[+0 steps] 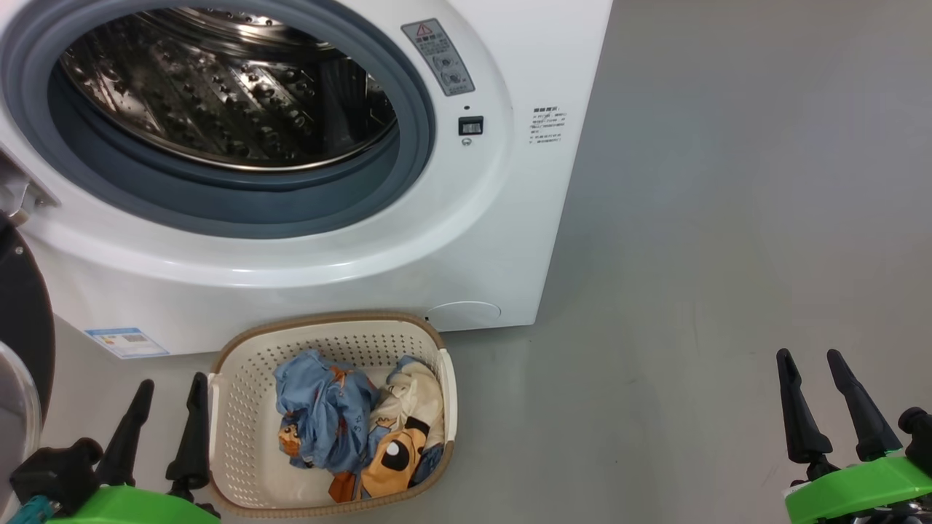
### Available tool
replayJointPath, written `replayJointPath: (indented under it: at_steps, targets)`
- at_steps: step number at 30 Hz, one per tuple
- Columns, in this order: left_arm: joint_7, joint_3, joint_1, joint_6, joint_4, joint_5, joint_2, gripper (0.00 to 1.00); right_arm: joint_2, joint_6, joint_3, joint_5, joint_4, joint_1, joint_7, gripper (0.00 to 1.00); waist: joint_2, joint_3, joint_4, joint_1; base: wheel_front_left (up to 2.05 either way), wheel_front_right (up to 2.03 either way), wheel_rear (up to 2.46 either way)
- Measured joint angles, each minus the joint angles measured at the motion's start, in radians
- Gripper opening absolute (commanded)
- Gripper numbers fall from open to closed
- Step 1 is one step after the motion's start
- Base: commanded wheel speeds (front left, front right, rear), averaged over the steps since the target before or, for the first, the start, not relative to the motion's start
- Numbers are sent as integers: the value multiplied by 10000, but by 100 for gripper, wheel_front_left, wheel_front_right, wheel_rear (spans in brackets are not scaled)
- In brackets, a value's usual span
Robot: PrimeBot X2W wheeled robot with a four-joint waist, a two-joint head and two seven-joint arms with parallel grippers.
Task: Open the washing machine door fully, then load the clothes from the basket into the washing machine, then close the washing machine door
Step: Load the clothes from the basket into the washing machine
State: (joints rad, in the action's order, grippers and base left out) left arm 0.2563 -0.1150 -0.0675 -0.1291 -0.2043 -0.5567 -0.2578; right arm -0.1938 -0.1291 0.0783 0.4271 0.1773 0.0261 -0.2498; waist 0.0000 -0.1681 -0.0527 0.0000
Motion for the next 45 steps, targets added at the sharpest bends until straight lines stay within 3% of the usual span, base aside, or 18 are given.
replayJointPath:
  at_steps: [9, 17, 45]
  targets:
    - [0, -94, -105, 0, -194, -4, 240, 100, 36, 0, -19, -4, -42, 223, -2, 100, 0, -229, 34, 0, 0, 0, 0]
    - [-8, -439, -476, 0, -1252, -4, 562, 100, 234, 0, -102, -33, -105, 430, 0, 100, 0, -690, 13, 0, 0, 0, 0]
    - [-10, -2871, -4575, 0, -5467, -1246, 130, 100, 909, 0, -731, -226, -543, 2532, -2, 100, 0, -3826, -300, 0, 0, 0, 0]
